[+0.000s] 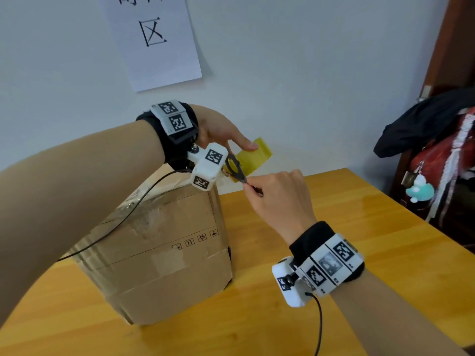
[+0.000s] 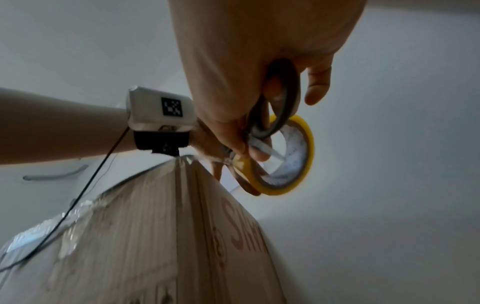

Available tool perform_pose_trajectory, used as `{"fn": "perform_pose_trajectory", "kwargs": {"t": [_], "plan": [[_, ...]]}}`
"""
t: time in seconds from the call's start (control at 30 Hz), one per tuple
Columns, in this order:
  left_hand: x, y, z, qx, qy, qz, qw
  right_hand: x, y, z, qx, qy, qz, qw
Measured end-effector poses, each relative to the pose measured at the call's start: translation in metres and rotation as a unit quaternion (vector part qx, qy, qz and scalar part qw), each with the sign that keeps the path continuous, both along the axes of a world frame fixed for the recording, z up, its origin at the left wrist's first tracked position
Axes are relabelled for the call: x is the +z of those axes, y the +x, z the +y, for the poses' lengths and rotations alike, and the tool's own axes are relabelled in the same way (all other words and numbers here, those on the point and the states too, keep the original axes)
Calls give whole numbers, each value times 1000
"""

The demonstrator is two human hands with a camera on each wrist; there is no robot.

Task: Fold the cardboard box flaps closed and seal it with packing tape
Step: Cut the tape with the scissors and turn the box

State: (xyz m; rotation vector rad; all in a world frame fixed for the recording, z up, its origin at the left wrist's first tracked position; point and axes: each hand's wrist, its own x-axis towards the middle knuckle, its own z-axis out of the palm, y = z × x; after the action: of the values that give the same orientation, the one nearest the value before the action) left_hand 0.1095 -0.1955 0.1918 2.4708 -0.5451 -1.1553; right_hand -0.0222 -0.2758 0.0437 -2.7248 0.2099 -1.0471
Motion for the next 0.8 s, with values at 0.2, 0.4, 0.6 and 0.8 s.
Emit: {"fn": "perform_pose_trajectory", "kwargs": {"t": [0.2, 0.4, 0.6, 0.8], "plan": [[-5, 1, -2, 3, -10, -12, 1000, -13, -11, -12, -17, -64, 40, 997], [7, 5, 7, 18, -25, -8, 999, -43, -21, -27, -17, -39, 106, 993], [4, 3, 0, 1, -12, 23, 1000, -7, -11, -24, 68, 25, -111, 991], [-4, 6, 0, -18, 2, 32, 999, 8, 8, -12, 77, 5, -104, 992]]}}
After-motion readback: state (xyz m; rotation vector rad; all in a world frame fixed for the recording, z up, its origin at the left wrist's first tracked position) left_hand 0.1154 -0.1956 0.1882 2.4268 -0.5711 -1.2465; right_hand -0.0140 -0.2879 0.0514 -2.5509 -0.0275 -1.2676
